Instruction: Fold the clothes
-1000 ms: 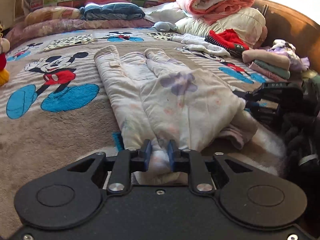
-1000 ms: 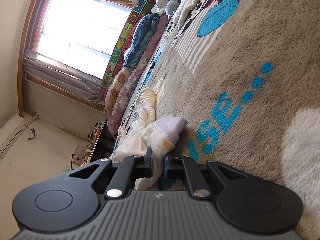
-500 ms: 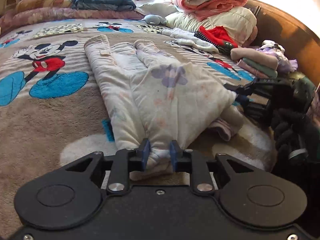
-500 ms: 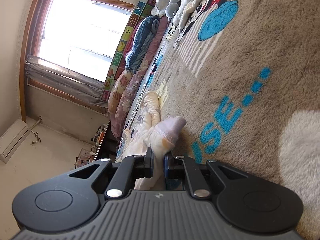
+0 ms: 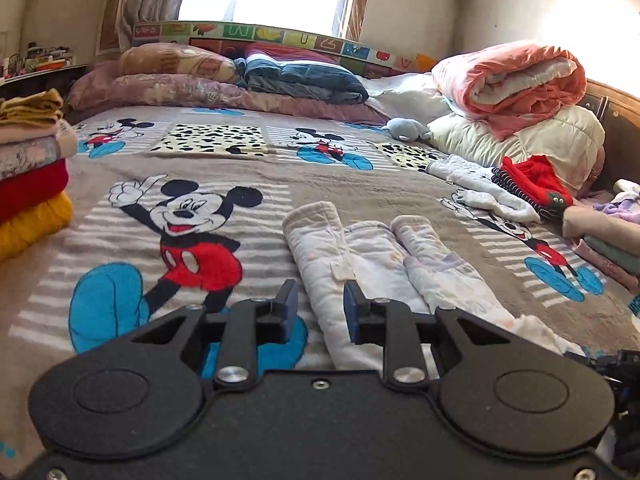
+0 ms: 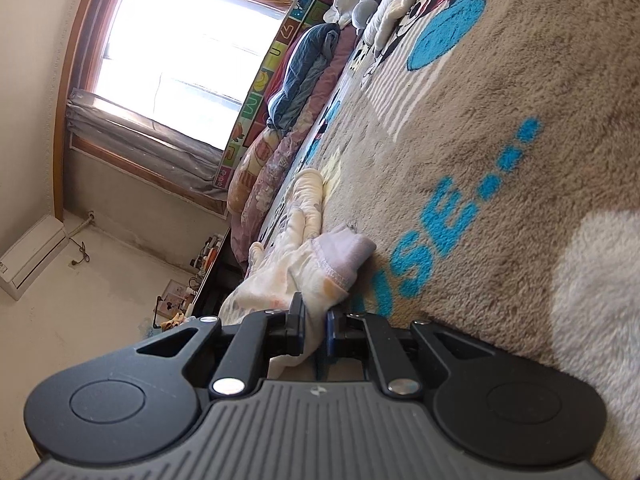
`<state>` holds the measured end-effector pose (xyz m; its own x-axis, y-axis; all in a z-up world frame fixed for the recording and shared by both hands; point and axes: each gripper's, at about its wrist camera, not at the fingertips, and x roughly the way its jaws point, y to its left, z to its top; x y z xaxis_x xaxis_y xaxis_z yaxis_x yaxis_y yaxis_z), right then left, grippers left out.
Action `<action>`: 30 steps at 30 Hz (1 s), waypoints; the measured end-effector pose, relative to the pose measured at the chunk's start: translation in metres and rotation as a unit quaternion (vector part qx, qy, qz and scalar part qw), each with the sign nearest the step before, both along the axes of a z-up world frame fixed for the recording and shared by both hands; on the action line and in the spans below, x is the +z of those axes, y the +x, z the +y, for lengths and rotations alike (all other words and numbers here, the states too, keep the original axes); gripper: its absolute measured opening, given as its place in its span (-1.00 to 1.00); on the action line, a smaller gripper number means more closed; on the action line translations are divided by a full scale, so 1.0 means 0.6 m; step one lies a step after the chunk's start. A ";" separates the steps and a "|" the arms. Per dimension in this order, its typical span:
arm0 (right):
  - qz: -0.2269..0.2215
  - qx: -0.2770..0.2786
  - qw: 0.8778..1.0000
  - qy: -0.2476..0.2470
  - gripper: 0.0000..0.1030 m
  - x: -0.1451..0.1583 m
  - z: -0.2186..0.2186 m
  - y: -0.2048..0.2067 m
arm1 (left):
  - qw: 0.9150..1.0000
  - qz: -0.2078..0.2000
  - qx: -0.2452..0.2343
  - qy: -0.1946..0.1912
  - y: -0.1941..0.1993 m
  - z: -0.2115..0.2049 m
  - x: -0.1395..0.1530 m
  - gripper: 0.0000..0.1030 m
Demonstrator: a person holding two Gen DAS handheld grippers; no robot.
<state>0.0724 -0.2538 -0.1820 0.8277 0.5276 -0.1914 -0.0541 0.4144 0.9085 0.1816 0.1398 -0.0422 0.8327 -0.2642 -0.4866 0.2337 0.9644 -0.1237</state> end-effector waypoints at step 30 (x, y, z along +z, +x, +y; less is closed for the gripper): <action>-0.028 0.010 1.000 0.001 -0.80 -0.002 0.011 -0.009 | 0.990 0.111 -0.039 0.084 0.299 -0.080 -0.025 -0.85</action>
